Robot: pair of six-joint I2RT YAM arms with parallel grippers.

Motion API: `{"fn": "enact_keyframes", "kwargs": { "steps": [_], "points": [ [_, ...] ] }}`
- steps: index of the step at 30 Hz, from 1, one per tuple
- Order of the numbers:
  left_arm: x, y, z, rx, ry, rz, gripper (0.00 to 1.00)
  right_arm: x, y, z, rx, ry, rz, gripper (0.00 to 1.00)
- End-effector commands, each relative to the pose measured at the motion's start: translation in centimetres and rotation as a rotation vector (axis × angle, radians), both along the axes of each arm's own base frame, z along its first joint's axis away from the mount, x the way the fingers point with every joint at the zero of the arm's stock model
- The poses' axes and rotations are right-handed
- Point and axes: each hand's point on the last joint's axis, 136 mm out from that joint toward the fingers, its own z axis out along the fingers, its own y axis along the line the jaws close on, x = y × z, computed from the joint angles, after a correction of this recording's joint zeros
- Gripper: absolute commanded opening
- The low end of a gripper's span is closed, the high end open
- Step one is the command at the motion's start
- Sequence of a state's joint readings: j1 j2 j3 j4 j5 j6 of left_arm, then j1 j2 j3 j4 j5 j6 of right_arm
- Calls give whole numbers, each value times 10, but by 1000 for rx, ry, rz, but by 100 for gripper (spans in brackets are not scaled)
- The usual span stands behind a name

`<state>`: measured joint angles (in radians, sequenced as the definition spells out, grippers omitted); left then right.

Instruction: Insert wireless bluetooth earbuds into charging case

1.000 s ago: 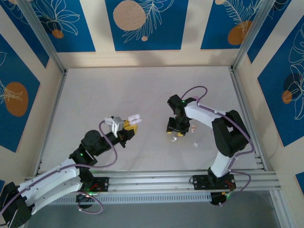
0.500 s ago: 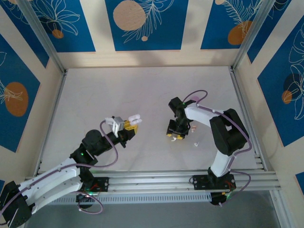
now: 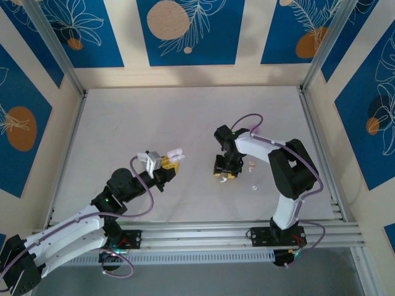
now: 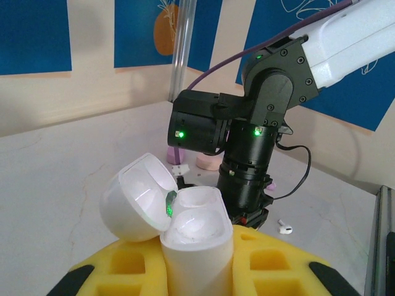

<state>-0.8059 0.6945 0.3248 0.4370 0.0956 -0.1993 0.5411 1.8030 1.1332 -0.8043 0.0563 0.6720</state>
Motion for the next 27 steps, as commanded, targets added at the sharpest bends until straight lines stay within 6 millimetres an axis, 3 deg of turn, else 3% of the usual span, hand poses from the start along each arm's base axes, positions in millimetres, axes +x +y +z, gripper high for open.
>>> {"fn": "enact_keyframes", "kwargs": {
  "steps": [1,6,15,20,27],
  "points": [
    [-3,-3,31,-61,-65,-19,5,2,6,1,-3,1,49,47],
    [-3,-3,30,-62,-60,-20,5,3,14,2,-1,-1,86,46],
    [-4,-2,30,-63,-59,-19,5,-3,-18,17,-98,-40,-35,48],
    [-3,-2,29,-64,-57,-17,5,-19,-9,10,-34,27,-63,47],
    [-4,-2,29,-67,-56,-18,5,-27,-13,-2,-130,59,-42,48]
  ]
}}
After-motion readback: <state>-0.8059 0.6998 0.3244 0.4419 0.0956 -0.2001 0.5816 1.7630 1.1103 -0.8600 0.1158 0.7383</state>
